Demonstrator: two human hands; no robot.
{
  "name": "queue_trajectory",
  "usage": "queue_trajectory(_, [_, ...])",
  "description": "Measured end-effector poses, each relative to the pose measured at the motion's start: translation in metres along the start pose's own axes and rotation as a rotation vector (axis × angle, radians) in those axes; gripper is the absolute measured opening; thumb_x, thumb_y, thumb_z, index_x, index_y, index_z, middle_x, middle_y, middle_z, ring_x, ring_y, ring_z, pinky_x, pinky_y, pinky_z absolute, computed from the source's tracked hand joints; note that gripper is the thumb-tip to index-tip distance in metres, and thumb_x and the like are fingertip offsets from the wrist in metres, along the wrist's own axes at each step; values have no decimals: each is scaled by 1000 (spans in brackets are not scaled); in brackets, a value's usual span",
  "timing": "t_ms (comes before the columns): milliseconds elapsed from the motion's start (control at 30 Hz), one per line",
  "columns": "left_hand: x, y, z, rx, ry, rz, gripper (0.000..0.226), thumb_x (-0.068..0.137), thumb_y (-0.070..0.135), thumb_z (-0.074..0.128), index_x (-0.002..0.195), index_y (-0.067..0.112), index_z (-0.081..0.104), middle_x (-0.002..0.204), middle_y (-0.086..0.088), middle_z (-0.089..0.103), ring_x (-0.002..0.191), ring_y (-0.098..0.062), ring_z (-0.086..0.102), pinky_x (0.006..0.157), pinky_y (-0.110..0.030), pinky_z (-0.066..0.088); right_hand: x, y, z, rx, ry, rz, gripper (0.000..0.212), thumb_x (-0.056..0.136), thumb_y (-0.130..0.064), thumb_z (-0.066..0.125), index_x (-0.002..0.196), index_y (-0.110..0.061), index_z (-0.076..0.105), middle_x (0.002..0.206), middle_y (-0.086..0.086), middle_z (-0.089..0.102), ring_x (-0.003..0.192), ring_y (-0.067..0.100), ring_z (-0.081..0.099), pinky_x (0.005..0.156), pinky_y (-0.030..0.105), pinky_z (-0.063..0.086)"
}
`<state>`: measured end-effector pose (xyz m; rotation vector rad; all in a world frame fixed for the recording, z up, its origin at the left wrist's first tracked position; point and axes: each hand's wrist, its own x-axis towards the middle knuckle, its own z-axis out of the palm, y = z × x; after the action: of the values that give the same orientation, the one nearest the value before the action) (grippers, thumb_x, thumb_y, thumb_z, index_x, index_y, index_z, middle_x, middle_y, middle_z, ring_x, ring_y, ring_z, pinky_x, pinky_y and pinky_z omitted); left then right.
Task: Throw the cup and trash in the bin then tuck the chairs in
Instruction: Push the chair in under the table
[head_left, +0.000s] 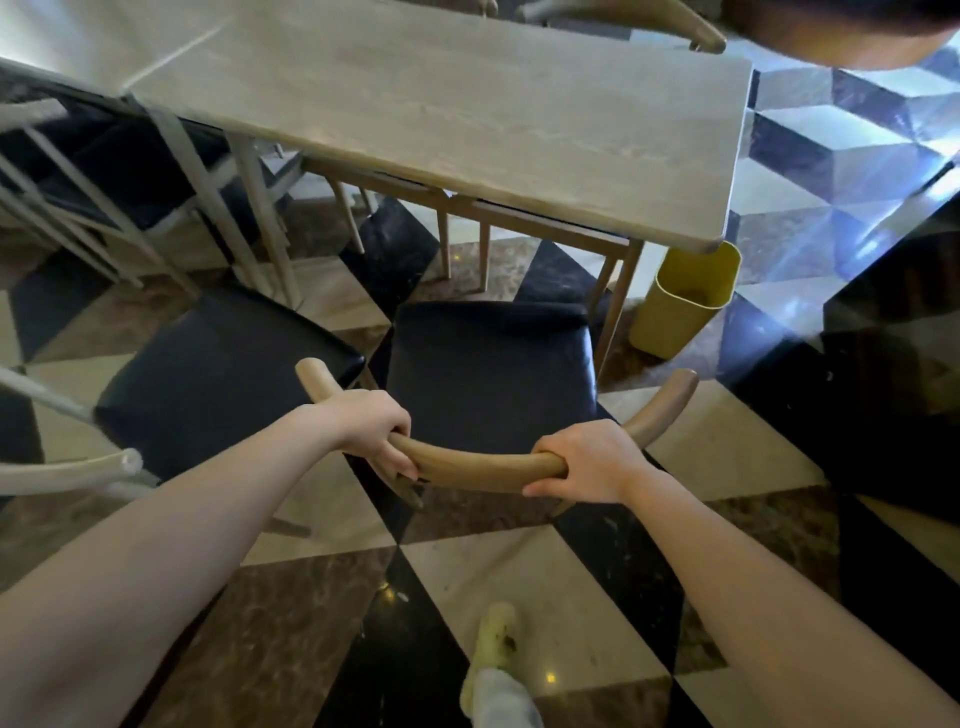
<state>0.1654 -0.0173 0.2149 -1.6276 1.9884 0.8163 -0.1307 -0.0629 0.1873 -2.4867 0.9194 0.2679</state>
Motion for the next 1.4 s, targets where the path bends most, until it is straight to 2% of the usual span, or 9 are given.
queue_trajectory(167, [39,-21,-54,51,2,21,48,71,64,66,99,26,65,92,9,64,84,-8,60,72,-25,49,39,24,-26,19,44,44,45,82,-68,49,108,-34,62,95,-13,67,83,3,60,75,17,44])
queue_trajectory(400, [91,-49,-115,116,32,65,51,68,68,66,97,26,65,93,9,63,87,-11,59,78,-30,50,82,51,-55,34,110,116,45,82,-68,49,108,-34,62,96,-14,67,81,2,58,66,17,38])
queue_trajectory(500, [110,-63,-132,113,32,101,47,65,68,68,89,28,61,90,9,60,87,-12,58,79,-30,50,96,57,-62,76,123,149,46,82,-67,49,109,-34,62,99,-13,67,86,3,60,75,20,46])
queue_trajectory(667, [140,-88,-163,129,-12,177,44,68,63,70,90,26,58,91,8,56,88,-13,56,79,-28,49,123,56,-75,81,177,213,43,82,-64,52,111,-33,62,101,-12,68,88,4,61,72,18,40])
queue_trajectory(767, [154,-105,-177,137,-32,199,48,70,62,69,96,22,60,92,8,54,89,-13,55,77,-25,46,141,51,-83,85,193,245,42,83,-62,53,112,-33,62,104,-12,67,91,6,61,77,20,44])
queue_trajectory(933, [175,-134,-197,143,-30,234,43,73,60,68,95,25,57,95,7,54,90,-12,54,79,-25,46,173,49,-90,71,224,306,44,82,-64,52,112,-34,61,103,-12,67,90,6,61,77,22,45])
queue_trajectory(1133, [199,-156,-217,161,-37,280,49,70,65,67,97,25,59,94,9,54,89,-10,53,80,-27,48,198,53,-99,56,244,329,41,82,-64,54,109,-35,62,99,-13,67,87,3,61,69,18,37])
queue_trajectory(1300, [208,-160,-216,120,-57,297,52,68,62,71,99,22,61,98,6,56,91,-12,55,82,-31,50,206,57,-104,41,194,350,43,80,-66,51,106,-34,61,96,-12,67,86,6,61,77,25,48])
queue_trajectory(1400, [211,-162,-214,99,-56,313,52,67,61,72,99,21,60,97,5,55,90,-13,54,81,-31,50,208,59,-104,27,174,355,43,80,-68,50,105,-34,60,95,-12,67,84,6,61,73,23,45])
